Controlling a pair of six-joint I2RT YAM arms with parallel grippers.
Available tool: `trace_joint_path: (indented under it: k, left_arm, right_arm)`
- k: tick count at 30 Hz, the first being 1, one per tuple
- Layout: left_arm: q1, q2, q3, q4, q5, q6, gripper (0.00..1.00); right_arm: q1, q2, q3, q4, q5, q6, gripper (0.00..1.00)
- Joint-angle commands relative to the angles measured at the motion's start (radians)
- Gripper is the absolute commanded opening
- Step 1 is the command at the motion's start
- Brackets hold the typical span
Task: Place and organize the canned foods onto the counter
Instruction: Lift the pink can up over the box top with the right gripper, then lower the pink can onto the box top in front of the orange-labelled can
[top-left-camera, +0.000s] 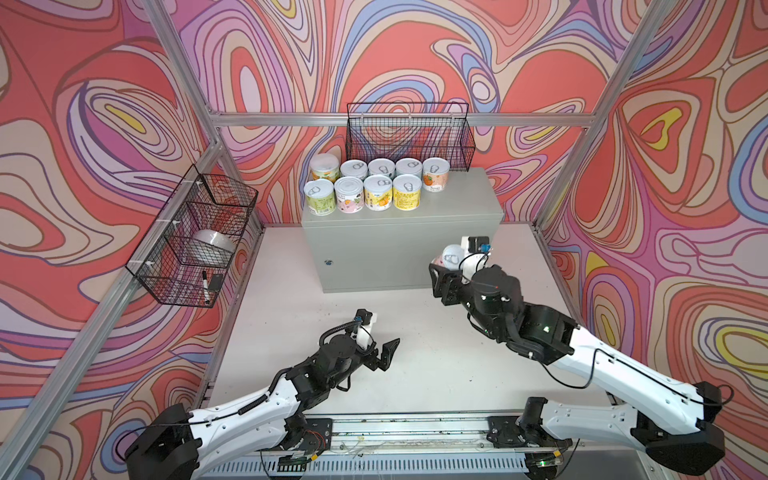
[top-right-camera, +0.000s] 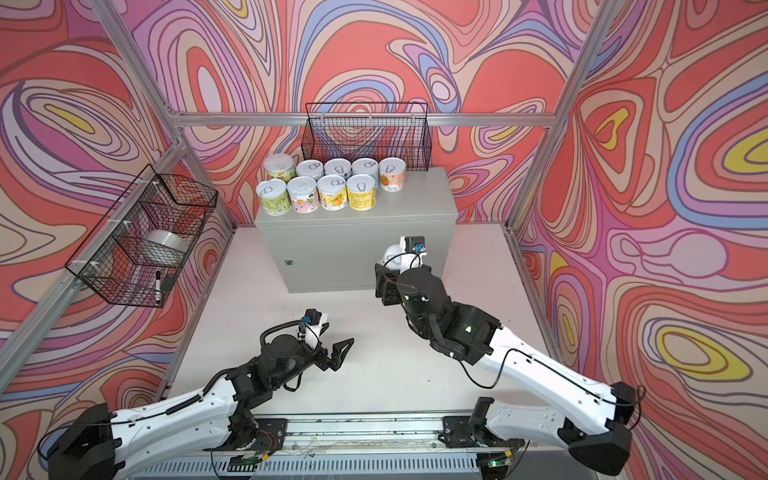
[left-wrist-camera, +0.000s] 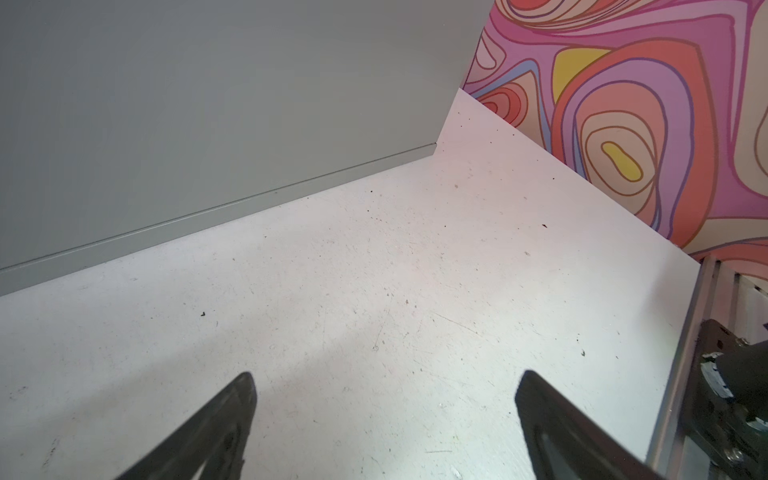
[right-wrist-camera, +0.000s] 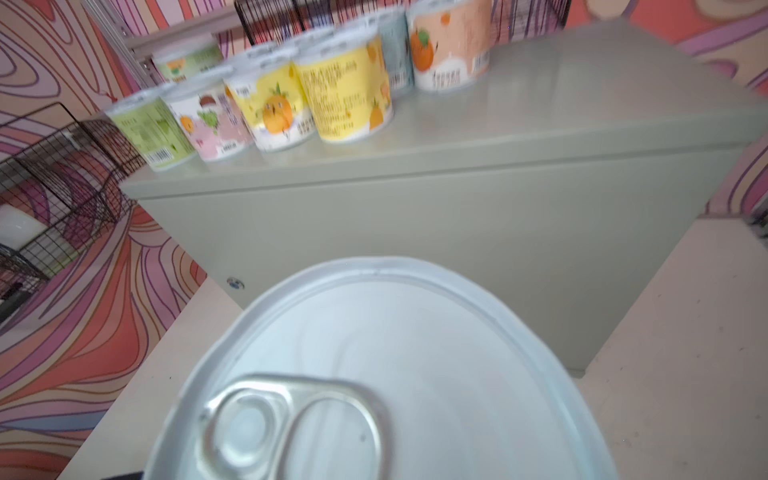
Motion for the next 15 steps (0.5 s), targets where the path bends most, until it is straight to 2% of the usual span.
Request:
trace_joint_path:
  k: [1,5,9,15]
  left_arm:
    - [0.003,-0.02,-0.002,-0.027,-0.011,0.02,0.99]
    - [0.004,-0.043,-0.009,-0.033,-0.014,0.022,0.99]
    - [0.006,-0.076,-0.013,-0.06,-0.025,0.021,0.99]
    - [0.008,-0.127,-0.039,-0.078,-0.06,0.014,0.99]
  right_arm:
    - [-0.072,0.082,0.166,-0.074,0.048,-0.172,0.0]
    - [-0.22,0.204,0.327,-0.032,-0.072,-0.262,0.0]
    - [-0.356,0.332,0.486,-0.038,-0.233,-0.264,0.0]
    - [-0.428,0.468,0.587,0.013,-0.368,-0.236,0.0]
